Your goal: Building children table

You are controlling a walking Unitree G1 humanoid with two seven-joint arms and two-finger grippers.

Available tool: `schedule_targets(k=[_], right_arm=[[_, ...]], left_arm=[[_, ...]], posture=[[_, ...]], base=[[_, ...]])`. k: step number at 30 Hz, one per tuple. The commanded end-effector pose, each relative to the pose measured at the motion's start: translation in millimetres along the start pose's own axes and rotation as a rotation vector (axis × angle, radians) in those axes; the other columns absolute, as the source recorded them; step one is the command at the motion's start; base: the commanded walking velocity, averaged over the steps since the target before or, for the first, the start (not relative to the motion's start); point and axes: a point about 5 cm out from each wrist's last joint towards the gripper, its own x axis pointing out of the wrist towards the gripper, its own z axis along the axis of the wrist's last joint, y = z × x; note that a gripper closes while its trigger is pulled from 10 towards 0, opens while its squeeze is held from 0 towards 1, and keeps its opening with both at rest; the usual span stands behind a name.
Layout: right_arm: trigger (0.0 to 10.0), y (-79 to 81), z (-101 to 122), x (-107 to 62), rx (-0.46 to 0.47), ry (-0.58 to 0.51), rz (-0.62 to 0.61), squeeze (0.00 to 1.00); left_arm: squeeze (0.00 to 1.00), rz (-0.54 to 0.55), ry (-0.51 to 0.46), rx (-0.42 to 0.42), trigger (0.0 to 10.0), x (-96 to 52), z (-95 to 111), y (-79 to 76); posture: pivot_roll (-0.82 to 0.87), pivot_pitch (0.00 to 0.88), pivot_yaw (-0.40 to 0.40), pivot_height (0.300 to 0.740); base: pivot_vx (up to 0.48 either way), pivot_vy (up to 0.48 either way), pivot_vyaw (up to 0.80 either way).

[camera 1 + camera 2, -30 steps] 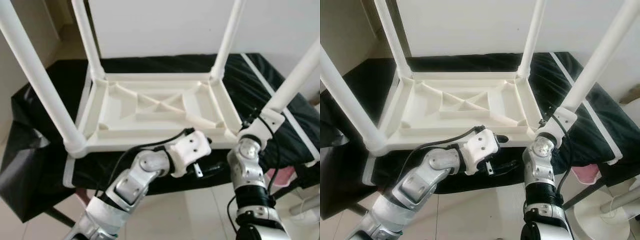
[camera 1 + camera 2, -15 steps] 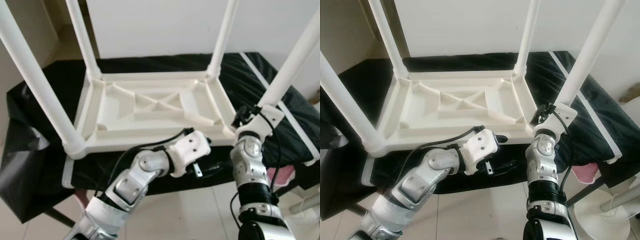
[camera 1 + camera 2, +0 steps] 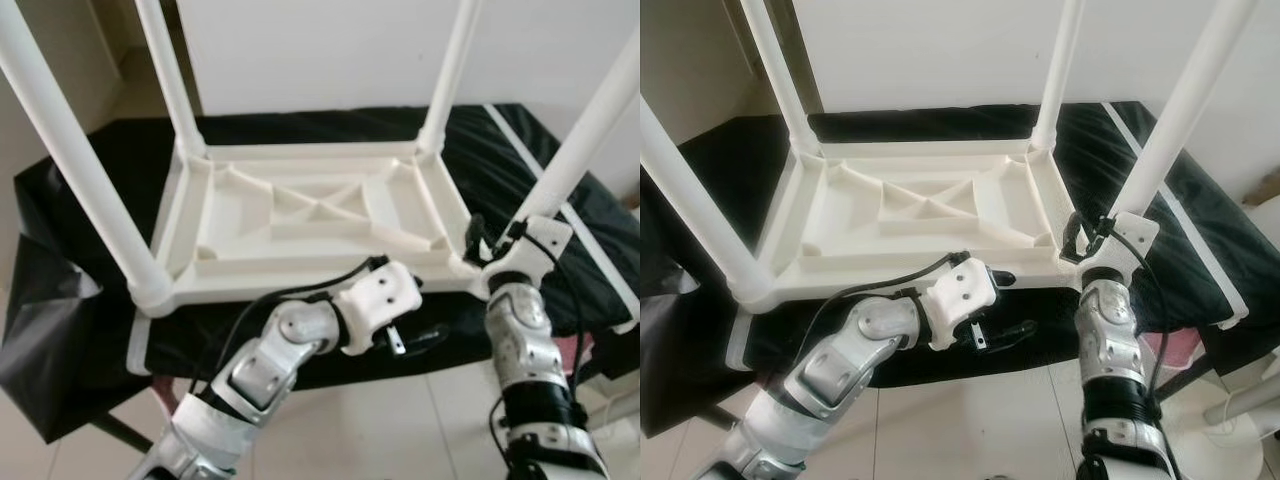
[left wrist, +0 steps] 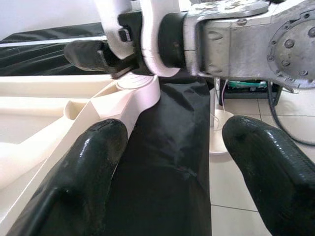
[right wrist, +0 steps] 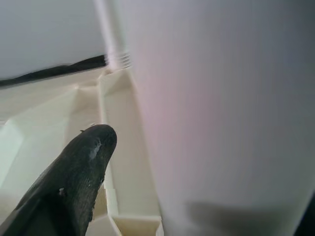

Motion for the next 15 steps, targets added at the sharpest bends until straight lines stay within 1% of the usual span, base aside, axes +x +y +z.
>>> schedule_targets(k=[1,2,3,4,6,7,8,10,12,13,15], right_arm=[[10.0,1.4,-1.8,-1.6,-0.002,0.015,0.035,0.0],[10.0,1.4,-1.8,-1.6,-0.002,0.015,0.035,0.0],[10.0,-2.9,-1.8,-3.0,-0.016,0.023,0.072,0.0],[10.0,-2.9,-1.8,-3.0,-0.016,0.023,0.072,0.0],[10.0,-13.6,0.9,-4.1,-0.06,0.035,0.191,0.0],[10.0,-13.6,0.9,-4.1,-0.06,0.035,0.191,0.0],[10.0,-17.5,2.9,-3.6,-0.093,0.04,0.254,0.0],[10.0,-17.5,2.9,-3.6,-0.093,0.04,0.254,0.0],[10.0,-21.8,7.3,-1.3,-0.156,0.048,0.356,0.0],[10.0,-21.8,7.3,-1.3,-0.156,0.048,0.356,0.0],[10.0,-26.5,12.7,1.8,-0.216,0.056,0.433,0.0]], left_arm=[[0.0,-0.003,0.005,0.015,10.0,-0.6,1.6,-0.6],[0.0,-0.003,0.005,0.015,10.0,-0.6,1.6,-0.6],[0.0,-0.002,0.006,0.015,10.0,-0.8,1.5,-0.2],[0.0,-0.002,0.006,0.015,10.0,-0.8,1.5,-0.2],[0.0,0.0,0.009,0.013,10.0,-0.6,1.2,0.9],[0.0,0.0,0.009,0.013,10.0,-0.6,1.2,0.9],[0.0,-0.003,0.011,0.01,10.0,-0.3,1.0,0.8],[0.0,-0.003,0.011,0.01,10.0,-0.3,1.0,0.8],[0.0,-0.012,0.019,0.0,10.0,1.3,-0.5,-1.0],[0.0,-0.012,0.019,0.0,10.0,1.3,-0.5,-1.0],[0.0,0.009,0.039,-0.011,10.0,5.1,-3.8,-0.8]], posture=[[-0.05,0.047,-0.005,0.74],[-0.05,0.047,-0.005,0.74],[-0.05,0.047,-0.005,0.74],[-0.05,0.047,-0.005,0.74],[-0.06,0.042,-0.002,0.74],[-0.06,0.042,-0.002,0.74],[-0.06,0.04,0.001,0.74],[-0.06,0.04,0.001,0.74],[-0.06,0.036,0.005,0.74],[-0.06,0.036,0.005,0.74],[-0.06,0.028,0.008,0.74]], base=[[0.0,0.0,0.0],[0.0,0.0,0.0],[0.0,0.0,0.0],[0.0,0.0,0.0],[0.0,0.0,0.0],[0.0,0.0,0.0],[0.0,0.0,0.0],[0.0,0.0,0.0],[0.0,0.0,0.0],[0.0,0.0,0.0],[0.0,0.0,0.0]])
